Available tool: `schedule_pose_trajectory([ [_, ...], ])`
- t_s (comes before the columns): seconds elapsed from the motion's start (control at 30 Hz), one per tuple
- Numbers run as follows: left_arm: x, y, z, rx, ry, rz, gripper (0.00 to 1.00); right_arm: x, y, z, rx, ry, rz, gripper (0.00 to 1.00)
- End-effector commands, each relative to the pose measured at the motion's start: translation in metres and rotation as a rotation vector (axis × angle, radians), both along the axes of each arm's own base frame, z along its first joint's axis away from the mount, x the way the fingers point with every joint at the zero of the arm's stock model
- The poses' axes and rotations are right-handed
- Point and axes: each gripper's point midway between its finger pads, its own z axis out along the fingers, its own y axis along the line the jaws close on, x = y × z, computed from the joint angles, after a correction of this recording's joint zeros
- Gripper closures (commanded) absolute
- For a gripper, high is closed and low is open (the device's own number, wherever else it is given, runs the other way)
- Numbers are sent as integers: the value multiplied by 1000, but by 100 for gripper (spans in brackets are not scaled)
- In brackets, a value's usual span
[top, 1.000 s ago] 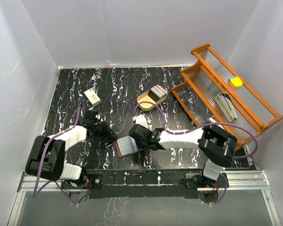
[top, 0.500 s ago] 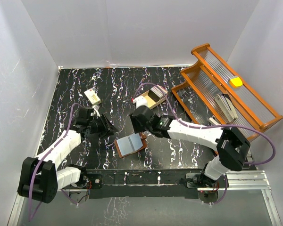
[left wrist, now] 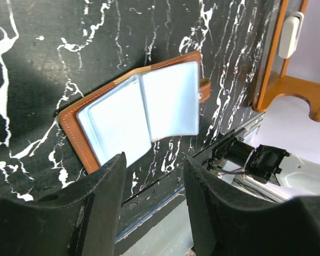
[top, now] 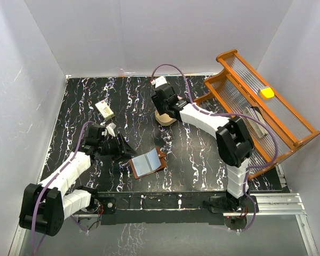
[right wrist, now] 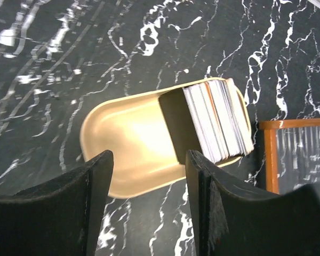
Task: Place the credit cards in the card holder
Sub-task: Pick up the credit card from the storage box.
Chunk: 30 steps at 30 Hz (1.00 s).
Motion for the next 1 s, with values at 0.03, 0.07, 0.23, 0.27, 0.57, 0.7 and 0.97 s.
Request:
schedule_pose_trajectory([
  [0.03, -4, -13, 36, -96, -73, -104, 53, 38, -14, 11, -147, -53, 13, 43],
  [0.07, -4, -13, 39, -94, -82, -110, 52, 43, -17, 8, -162, -44, 6, 41],
  [0.23, -5, -13, 42, -98, -97, -120, 51, 57, -33, -21, -230, 27, -5, 32],
  [0.27, -5, -14, 41, -100, -95, -121, 51, 58, -35, -25, -237, 35, -7, 31],
  [0.57, -5, -13, 42, -95, -100, -117, 51, 73, -61, -43, -295, 46, -80, 32],
  [0.7, -4, -12, 40, -85, -93, -110, 51, 76, -67, -41, -290, 40, -98, 37],
  [0.97, -3, -11, 39, -80, -93, -106, 50, 77, -66, -27, -271, 15, -99, 51],
])
